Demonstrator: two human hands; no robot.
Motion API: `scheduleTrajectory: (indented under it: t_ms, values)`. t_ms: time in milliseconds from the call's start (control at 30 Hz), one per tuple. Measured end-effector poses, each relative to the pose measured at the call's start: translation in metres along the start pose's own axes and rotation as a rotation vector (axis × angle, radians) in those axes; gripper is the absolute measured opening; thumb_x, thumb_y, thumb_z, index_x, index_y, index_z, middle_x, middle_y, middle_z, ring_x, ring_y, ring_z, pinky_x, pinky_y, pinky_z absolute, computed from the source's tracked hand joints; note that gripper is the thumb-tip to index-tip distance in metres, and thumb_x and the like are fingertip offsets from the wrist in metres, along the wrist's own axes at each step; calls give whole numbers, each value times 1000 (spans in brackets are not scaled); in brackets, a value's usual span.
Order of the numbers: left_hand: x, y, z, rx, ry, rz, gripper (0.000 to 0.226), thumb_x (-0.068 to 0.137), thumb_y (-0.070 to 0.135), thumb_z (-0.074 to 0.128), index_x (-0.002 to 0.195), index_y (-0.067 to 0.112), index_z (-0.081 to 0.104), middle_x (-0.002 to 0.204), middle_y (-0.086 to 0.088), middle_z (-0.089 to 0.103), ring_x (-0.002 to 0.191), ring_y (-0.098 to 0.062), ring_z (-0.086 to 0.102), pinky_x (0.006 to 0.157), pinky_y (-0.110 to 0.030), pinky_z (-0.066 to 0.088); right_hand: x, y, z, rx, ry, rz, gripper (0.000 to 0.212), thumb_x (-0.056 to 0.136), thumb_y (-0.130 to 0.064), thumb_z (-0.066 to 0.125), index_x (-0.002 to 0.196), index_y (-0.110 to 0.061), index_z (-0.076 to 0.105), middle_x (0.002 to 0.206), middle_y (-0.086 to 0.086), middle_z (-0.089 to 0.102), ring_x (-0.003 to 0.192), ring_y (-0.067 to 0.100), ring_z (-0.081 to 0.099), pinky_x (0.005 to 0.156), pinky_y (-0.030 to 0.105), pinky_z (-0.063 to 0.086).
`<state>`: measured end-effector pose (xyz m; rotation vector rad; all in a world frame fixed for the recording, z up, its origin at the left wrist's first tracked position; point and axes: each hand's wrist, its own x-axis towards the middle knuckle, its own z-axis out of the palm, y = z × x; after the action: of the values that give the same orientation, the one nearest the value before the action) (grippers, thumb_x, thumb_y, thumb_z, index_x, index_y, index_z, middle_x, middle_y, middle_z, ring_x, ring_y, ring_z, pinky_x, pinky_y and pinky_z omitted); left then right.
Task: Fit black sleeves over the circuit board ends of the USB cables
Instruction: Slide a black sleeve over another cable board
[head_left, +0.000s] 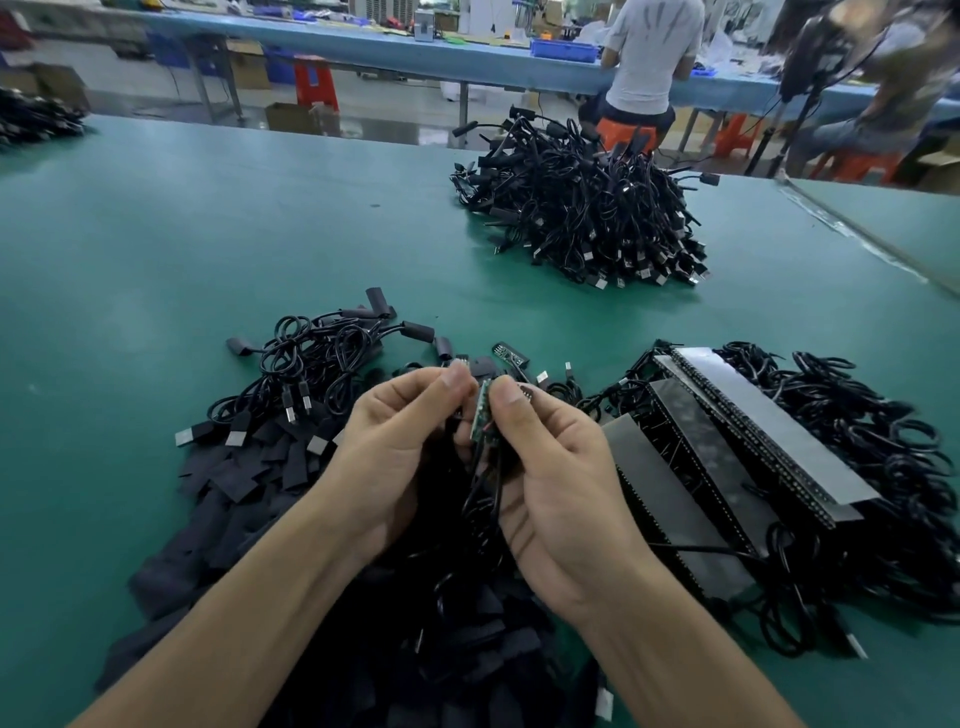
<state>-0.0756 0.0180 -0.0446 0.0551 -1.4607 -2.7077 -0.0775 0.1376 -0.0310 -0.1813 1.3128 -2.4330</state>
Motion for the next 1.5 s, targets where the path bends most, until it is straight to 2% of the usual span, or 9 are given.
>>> scheduleTrajectory:
  t_ms: [200,367,533,633,733,867,967,1033,1500]
  values:
    - [4,30,1,-3,44,176,21,79,39,61,65,24,68,66,7,60,45,-4,53,49,-21,52,-1,-32,-1,250,-33,-34,12,87,-24,59,85,-12,57,67,2,58,55,10,54,47,20,47]
    - [8,61,-20,-64,97,274,22,89,36,57,77,22,69,67,10,57,35,3,35,34,-10,30,3,-59,-18,332,94,-87,7,86,-15,56,93,-13,59,63,-1,47,47,6,42,33,14,31]
    - [14,52,-27,320,201,180,20,82,36,66,83,19,77,65,8,56,40,-2,32,32,-12,26,9,-52,-39,-799,373,-269,12,97,-15,59,99,-24,68,77,-6,58,57,1,50,58,20,44]
    - [17,37,-29,588,220,164,16,93,29,63,89,31,79,61,9,45,51,-8,28,38,-14,30,10,-39,-49,-1565,386,-372,29,94,-14,62,120,-28,64,117,-3,55,101,10,54,93,29,39]
    - [22,24,-36,754,183,185,26,100,15,56,108,33,74,53,15,35,52,-11,25,44,-15,34,7,-34,-51,-1901,299,-318,37,91,-7,60,121,-27,67,129,-4,53,117,22,46,103,37,37]
    - [23,11,-39,819,185,233,22,92,10,69,108,25,72,61,20,61,49,3,49,49,-10,39,5,-33,-41,-1857,24,-384,36,92,-5,58,121,-24,68,119,-6,63,110,18,52,96,35,44]
    - [22,1,-39,837,200,219,14,89,10,73,94,23,70,69,9,70,51,-6,60,47,-16,44,6,-18,-37,-1893,-129,-299,39,100,-29,50,139,-26,49,128,-5,55,118,20,45,99,37,39]
    - [22,-4,-40,840,181,225,15,89,7,71,91,22,70,72,4,72,50,-12,63,45,-19,46,7,-8,-40,-1980,-138,-206,46,101,-39,46,143,-27,37,134,-6,46,123,22,36,101,39,32]
    - [18,-12,-40,814,91,205,27,93,3,66,93,29,73,72,8,67,55,-14,65,48,-20,47,12,7,-48,-1823,-2,-281,24,98,-42,54,117,-29,59,116,-8,49,110,17,41,96,33,41]
